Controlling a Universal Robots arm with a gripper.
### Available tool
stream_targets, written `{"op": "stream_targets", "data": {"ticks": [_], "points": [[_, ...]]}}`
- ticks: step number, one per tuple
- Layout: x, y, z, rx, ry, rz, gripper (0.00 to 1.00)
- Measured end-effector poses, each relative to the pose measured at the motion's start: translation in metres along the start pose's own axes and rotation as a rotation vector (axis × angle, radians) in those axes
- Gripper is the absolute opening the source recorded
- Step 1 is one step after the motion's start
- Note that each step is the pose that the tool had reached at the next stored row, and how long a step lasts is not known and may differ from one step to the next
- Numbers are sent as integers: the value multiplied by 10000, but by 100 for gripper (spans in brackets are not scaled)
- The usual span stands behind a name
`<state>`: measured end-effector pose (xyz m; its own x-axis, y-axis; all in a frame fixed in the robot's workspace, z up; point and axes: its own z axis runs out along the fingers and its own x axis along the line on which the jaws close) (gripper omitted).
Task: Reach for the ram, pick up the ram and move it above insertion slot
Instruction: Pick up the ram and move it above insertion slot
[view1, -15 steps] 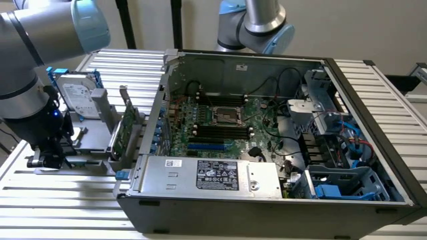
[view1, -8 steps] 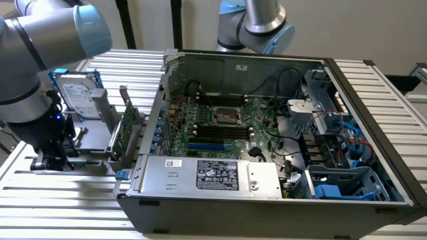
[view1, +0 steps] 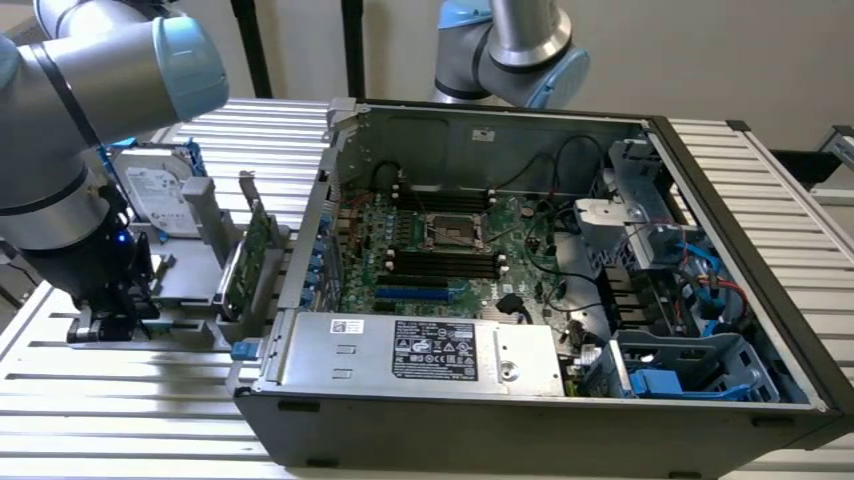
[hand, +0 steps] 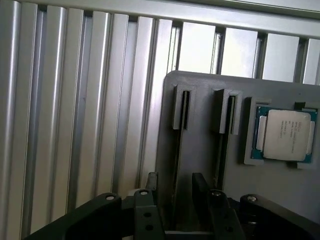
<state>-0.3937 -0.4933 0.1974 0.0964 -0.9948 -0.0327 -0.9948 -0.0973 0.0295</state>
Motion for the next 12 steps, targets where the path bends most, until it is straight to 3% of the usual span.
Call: {"op": "stream_targets", "data": {"ticks": [2, 4, 5, 12], "points": [[0, 0, 0, -17, -2, 29, 27], [0, -2, 1, -37, -6, 56, 27], [0, -2, 2, -48, -9, 77, 21], [1, -4, 1, -85, -18, 249, 19]]}}
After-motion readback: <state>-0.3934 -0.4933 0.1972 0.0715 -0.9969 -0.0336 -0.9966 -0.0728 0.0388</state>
